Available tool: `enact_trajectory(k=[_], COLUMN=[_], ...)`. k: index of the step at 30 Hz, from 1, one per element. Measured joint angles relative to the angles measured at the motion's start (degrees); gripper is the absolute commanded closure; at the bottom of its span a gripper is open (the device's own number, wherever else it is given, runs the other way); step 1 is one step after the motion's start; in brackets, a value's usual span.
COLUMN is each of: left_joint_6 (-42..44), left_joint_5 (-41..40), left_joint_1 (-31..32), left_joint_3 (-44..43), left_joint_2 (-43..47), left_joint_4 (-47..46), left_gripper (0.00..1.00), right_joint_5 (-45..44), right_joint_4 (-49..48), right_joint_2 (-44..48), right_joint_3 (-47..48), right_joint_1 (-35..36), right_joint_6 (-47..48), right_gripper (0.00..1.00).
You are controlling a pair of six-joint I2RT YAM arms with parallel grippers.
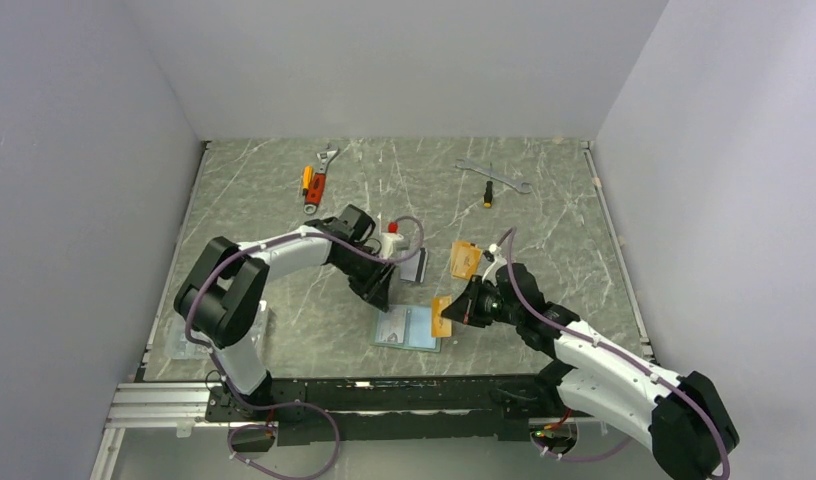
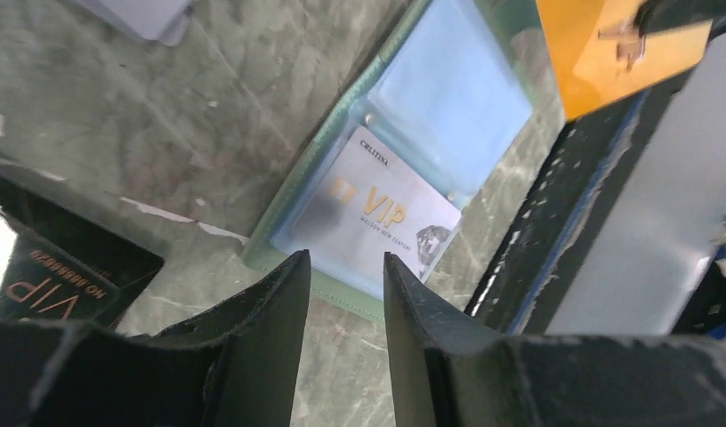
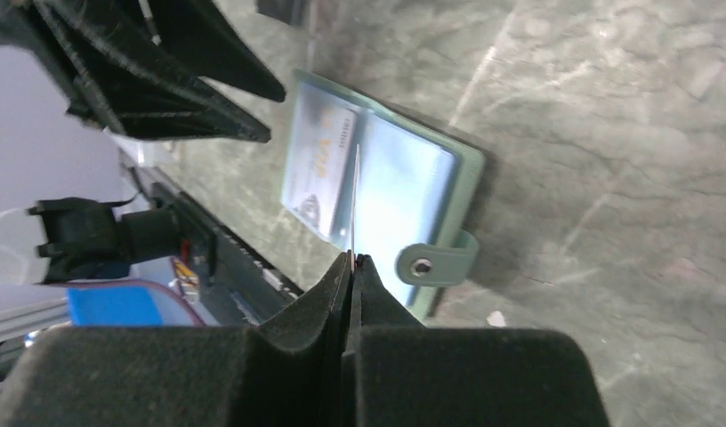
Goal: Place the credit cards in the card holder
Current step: Turn over the card slot in the card holder.
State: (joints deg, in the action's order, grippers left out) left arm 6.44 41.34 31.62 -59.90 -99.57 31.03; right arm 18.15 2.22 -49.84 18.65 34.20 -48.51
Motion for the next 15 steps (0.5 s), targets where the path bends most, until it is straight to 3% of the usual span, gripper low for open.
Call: enact_trajectory(k=[6, 15], left_joint_6=[3.7, 4.4], left_joint_5=[-8.2, -11.3], left_joint_1=[6.1, 7.1], left_joint_3=[0.7, -1.2], left_joint_2=[0.6, -1.8], left_joint_4=[1.6, 4.0], left_gripper=[0.61, 0.63], right_joint_5=[-2.9, -2.5], right_joint_4=[2.8, 2.4], right_joint_2=[-1.2, -6.4], right_joint_3=[-0.1, -1.0], right_joint_1=[1.0, 1.1], right_joint_6=[1.1, 2.3], right_gripper=[1.00, 1.00])
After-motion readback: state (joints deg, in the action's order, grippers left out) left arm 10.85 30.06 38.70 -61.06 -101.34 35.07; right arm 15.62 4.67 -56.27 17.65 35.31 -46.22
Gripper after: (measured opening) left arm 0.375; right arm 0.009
